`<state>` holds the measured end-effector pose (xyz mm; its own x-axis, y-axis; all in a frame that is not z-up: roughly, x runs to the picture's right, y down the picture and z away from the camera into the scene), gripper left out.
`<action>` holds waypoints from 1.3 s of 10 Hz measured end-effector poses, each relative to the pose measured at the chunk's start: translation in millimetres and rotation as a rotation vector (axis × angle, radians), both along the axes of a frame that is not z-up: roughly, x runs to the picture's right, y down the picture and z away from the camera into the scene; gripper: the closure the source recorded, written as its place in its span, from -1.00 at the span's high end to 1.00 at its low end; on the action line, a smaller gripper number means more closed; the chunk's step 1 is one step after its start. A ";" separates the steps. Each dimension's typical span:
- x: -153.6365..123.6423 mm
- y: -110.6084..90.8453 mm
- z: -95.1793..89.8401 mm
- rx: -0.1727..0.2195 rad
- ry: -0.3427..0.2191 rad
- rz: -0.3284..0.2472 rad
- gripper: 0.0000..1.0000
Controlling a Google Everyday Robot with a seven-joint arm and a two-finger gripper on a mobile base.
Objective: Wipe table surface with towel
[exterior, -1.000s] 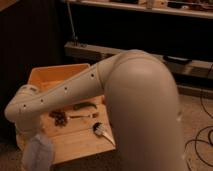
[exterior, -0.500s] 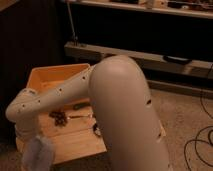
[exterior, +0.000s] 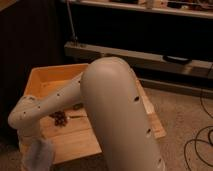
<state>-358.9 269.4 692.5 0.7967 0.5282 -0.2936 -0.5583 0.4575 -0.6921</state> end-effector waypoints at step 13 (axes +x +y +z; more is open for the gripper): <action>-3.6 28.0 38.4 -0.015 0.124 -0.020 -0.04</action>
<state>-362.5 297.4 730.9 0.7640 0.5073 -0.3986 -0.6311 0.4592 -0.6252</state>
